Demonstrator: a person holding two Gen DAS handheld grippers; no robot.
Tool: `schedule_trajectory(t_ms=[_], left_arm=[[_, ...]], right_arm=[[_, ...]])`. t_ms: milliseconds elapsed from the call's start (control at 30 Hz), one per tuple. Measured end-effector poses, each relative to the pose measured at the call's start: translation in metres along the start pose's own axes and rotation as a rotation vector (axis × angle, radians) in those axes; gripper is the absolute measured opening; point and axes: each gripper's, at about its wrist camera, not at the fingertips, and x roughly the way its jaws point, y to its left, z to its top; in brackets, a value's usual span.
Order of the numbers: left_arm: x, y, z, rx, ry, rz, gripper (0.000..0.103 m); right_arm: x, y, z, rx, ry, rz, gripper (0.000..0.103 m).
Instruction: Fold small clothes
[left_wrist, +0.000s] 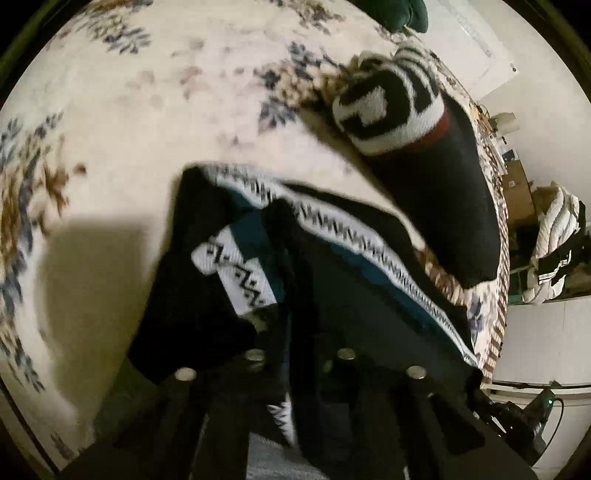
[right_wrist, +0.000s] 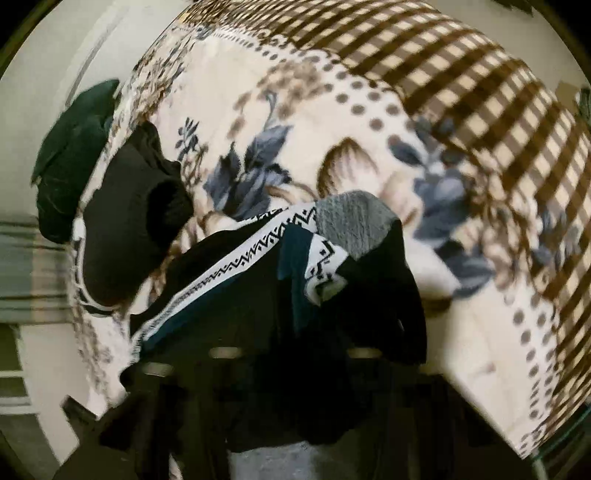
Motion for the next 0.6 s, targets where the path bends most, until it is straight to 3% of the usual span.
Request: schedule_trajectory(t_ms=[133, 400, 467, 600], left_arm=[[-0.016, 0.004, 0.023, -0.026, -0.063, -0.019, 0.003], [-0.008, 0.006, 0.092, -0.078, -0.179, -0.004, 0.002], [0.003, 0.007, 0.102, -0.071, -0.164, 0.002, 0.003], [0.0, 0.01, 0.097, -0.025, -0.117, -0.034, 0.006]], right_arm=[[-0.006, 0.005, 0.008, 0.008, -0.042, 0.01, 0.009], [-0.021, 0.001, 0.053, 0.112, -0.097, 0.058, 0.003], [-0.015, 0.006, 0.069, 0.095, -0.12, 0.026, 0.002], [-0.002, 0.01, 0.086, 0.081, -0.054, 0.038, 0.003]])
